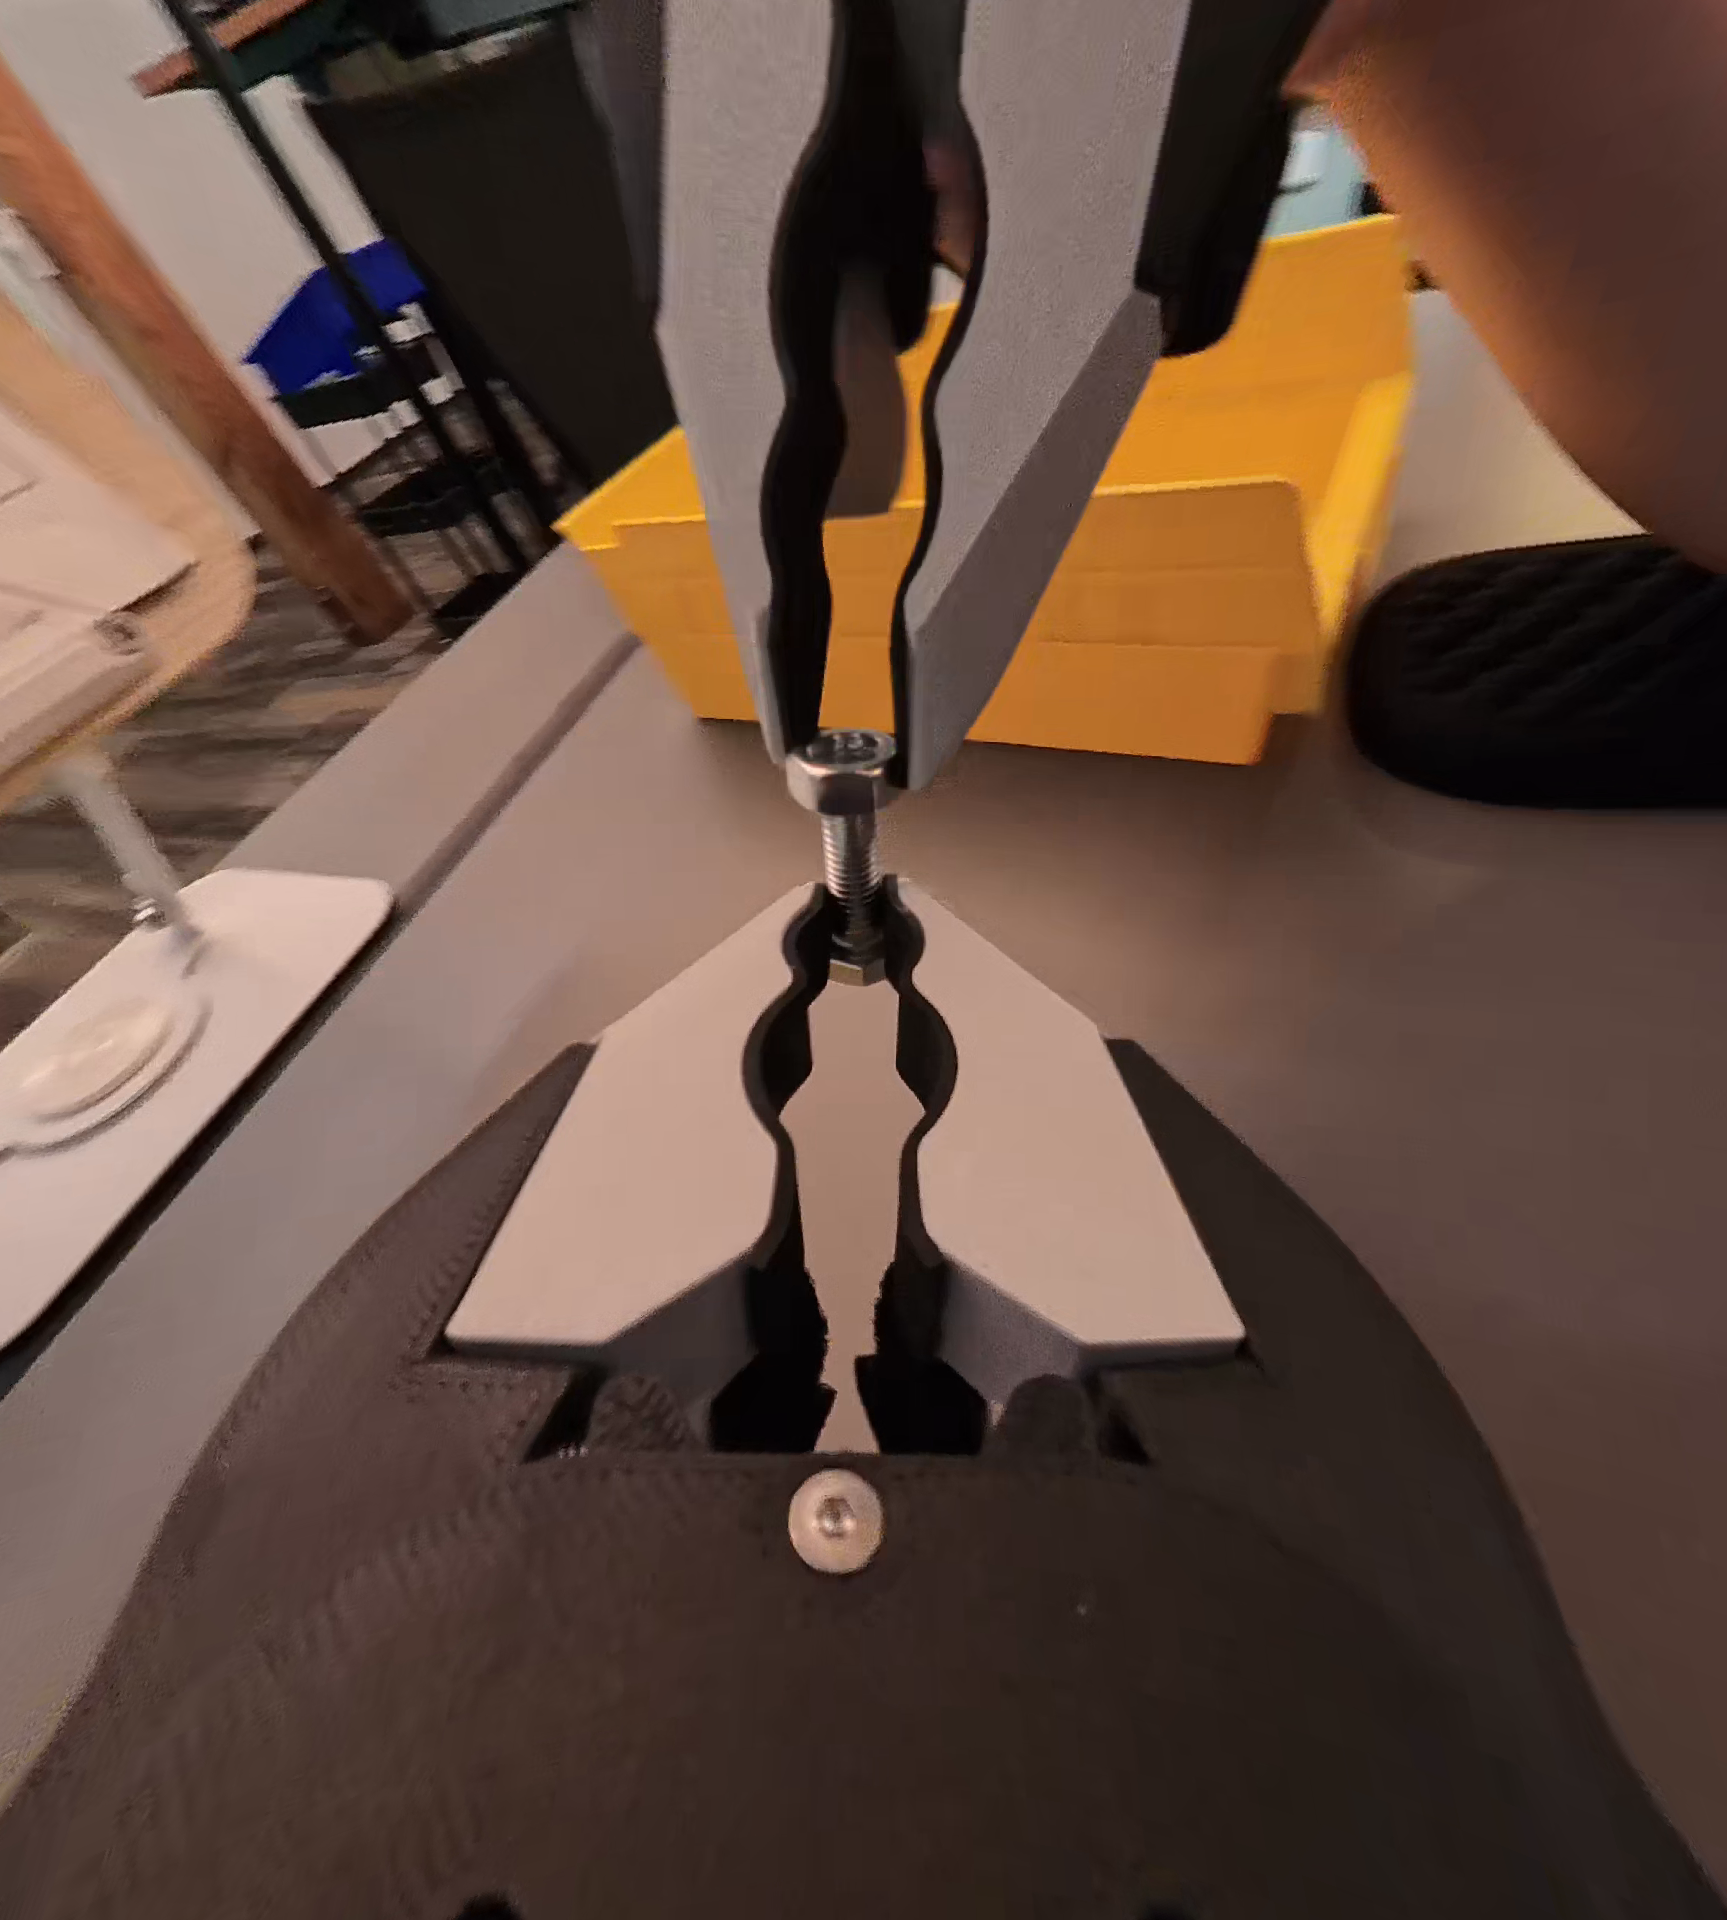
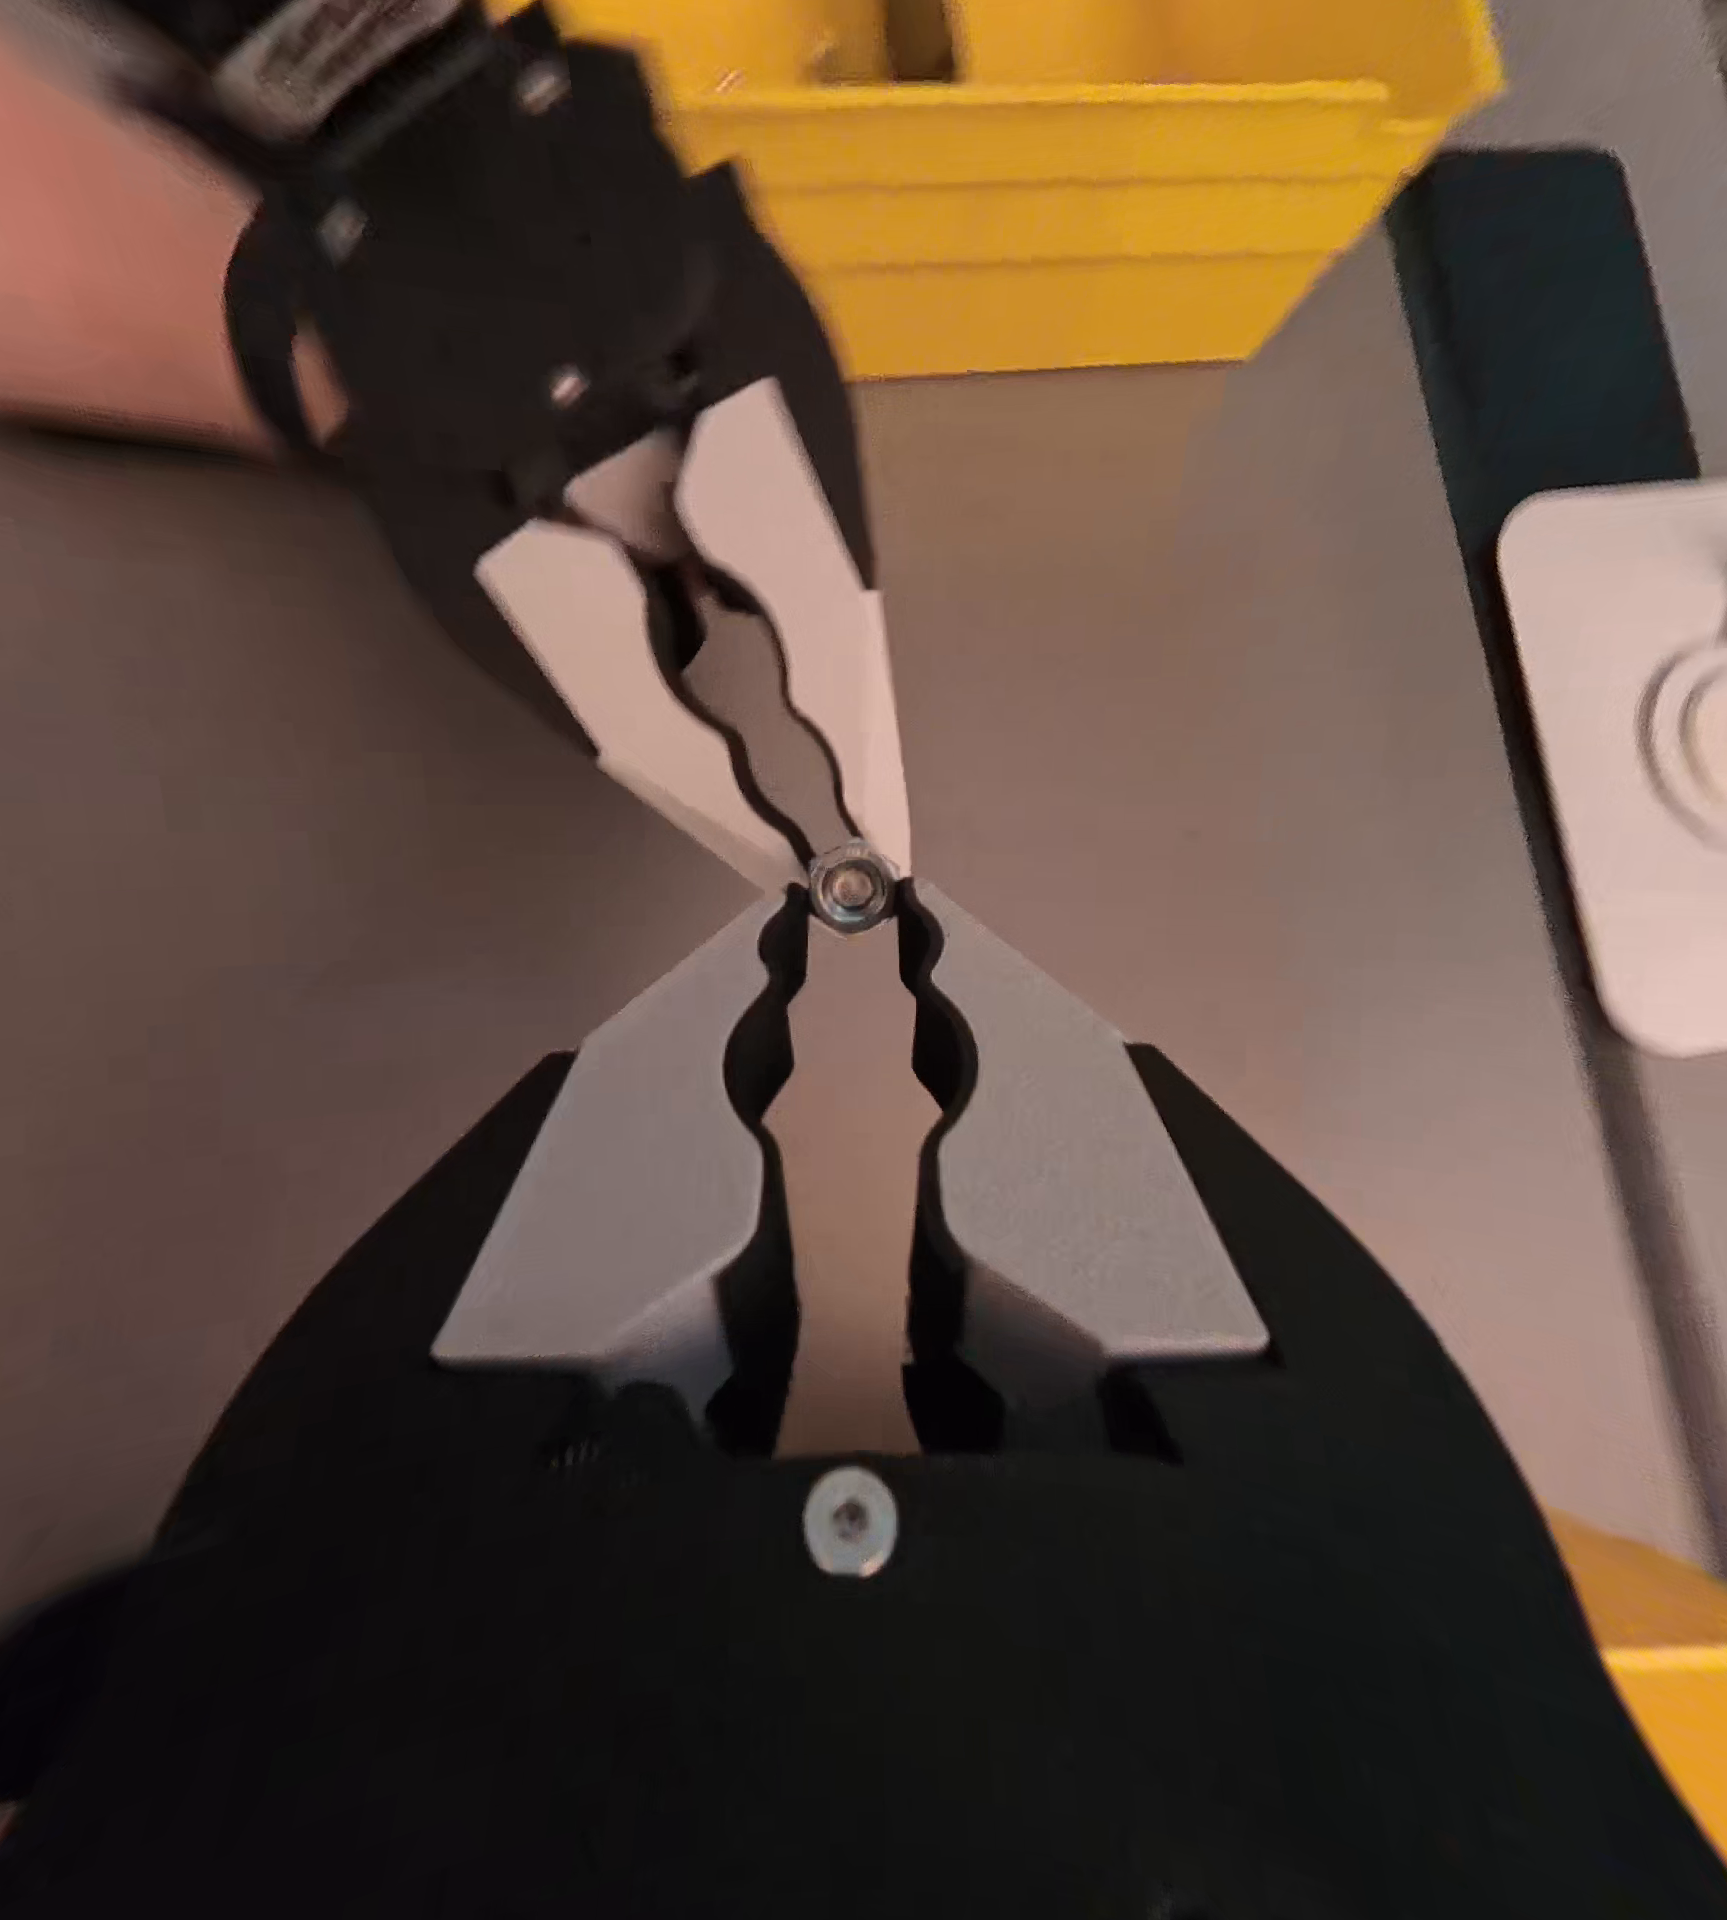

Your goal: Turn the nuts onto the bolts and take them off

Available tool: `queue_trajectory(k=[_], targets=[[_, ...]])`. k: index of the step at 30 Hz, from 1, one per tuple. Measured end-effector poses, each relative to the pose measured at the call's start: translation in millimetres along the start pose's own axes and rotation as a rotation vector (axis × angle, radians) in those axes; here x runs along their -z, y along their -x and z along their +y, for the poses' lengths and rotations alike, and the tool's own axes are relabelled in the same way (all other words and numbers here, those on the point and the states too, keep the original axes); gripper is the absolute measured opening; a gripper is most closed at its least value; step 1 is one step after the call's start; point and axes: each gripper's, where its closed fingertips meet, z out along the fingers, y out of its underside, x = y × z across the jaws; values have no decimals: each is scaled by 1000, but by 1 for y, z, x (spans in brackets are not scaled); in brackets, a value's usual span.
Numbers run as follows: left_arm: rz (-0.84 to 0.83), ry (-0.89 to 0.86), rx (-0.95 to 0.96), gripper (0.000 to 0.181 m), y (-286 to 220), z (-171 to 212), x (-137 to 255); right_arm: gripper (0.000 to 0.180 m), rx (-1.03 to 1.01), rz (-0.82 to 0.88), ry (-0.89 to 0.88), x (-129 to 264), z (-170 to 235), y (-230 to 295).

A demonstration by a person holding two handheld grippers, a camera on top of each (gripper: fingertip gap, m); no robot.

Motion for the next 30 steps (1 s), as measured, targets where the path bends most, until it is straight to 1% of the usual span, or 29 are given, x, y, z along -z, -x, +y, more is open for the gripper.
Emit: queue_trajectory(k=[2,4,6,12,14,18,25,28,30], targets=[[-93,10,25,7,16,1,4,16,-199,6,-47,-4,-10,-11],[-203,33,4,7,31,2,10,16,-338,19,-118,-9,-21,-20],[-272,63,-14,7,41,4,15,16,-400,47,-143,-12,-24,-25],[-377,148,-52,7,53,15,18,16,-504,109,-162,-22,-26,-33],[-373,155,-41,7,54,17,17,16,-509,115,-161,-24,-25,-34],[-315,91,21,7,48,9,15,17,-487,94,-166,-26,-27,-31],[-290,66,49,7,45,8,14,18,-451,98,-170,-26,-28,-32],[-280,57,72,7,44,7,13,22,-429,106,-187,-25,-31,-33],[-281,46,88,7,46,7,14,28,-403,122,-201,-21,-34,-35]])
